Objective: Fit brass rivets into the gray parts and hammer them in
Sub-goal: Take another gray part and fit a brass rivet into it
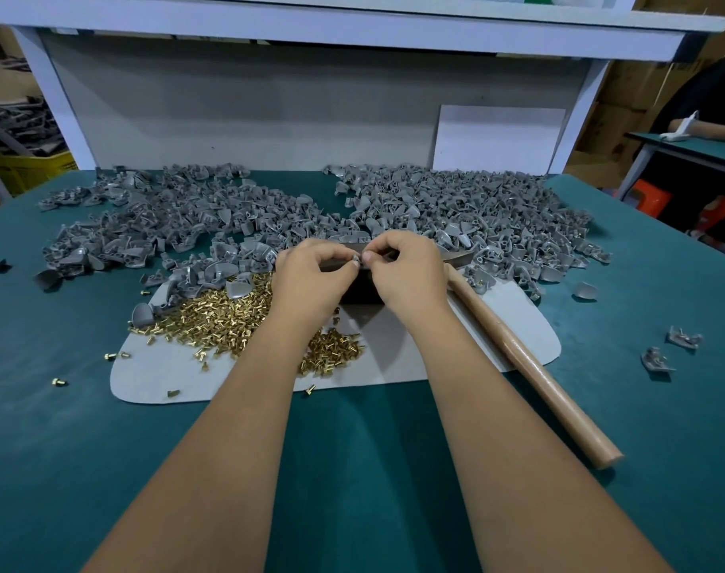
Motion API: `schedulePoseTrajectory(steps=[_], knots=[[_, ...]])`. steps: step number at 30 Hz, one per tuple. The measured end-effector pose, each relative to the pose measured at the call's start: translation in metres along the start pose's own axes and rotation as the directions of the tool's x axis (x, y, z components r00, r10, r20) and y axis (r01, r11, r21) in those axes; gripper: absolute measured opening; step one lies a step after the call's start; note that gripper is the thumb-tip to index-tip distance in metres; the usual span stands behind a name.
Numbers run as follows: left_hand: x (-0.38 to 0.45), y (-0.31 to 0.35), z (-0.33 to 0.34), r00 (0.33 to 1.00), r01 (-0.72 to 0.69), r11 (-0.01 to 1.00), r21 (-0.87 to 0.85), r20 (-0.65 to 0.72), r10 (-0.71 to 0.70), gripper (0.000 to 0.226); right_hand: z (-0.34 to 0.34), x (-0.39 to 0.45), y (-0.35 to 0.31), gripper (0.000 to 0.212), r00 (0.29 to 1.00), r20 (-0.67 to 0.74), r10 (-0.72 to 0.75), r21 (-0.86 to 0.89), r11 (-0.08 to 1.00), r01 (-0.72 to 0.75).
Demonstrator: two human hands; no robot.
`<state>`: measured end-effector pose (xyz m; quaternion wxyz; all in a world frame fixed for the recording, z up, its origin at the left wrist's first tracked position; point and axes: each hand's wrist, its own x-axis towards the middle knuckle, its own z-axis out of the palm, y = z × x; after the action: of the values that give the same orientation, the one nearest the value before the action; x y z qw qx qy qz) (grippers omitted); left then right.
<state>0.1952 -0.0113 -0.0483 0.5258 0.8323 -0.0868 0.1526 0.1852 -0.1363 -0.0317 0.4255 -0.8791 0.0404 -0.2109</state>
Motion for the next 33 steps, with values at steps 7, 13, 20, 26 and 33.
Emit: schedulePoseTrajectory(steps=[7, 13, 20, 26, 33], knots=[[0.002, -0.003, 0.002, 1.0, -0.006, 1.0, -0.011, -0.012, 0.006, 0.028, -0.004, 0.003, -0.012, 0.02, 1.0, 0.02, 0.005, -0.217, 0.976, -0.001], [0.003, -0.004, 0.003, 1.0, 0.002, 0.997, -0.075, -0.008, -0.003, 0.011, 0.0, -0.003, -0.016, 0.019, 0.993, -0.003, -0.118, -0.329, 0.938, 0.111], [0.002, -0.004, 0.002, 1.0, -0.012, 0.999, -0.047, -0.028, 0.011, 0.014, 0.001, -0.005, -0.009, 0.016, 0.999, -0.037, -0.026, -0.143, 0.989, 0.021], [0.0, -0.003, 0.002, 0.999, -0.025, 0.999, -0.035, -0.036, 0.024, 0.01, 0.001, -0.006, -0.004, 0.016, 0.999, -0.034, -0.04, -0.084, 0.996, 0.037], [0.001, -0.005, 0.003, 0.999, -0.029, 1.0, -0.009, -0.026, 0.029, 0.011, -0.005, -0.01, 0.011, 0.016, 1.0, -0.005, 0.001, 0.291, 0.957, 0.0]])
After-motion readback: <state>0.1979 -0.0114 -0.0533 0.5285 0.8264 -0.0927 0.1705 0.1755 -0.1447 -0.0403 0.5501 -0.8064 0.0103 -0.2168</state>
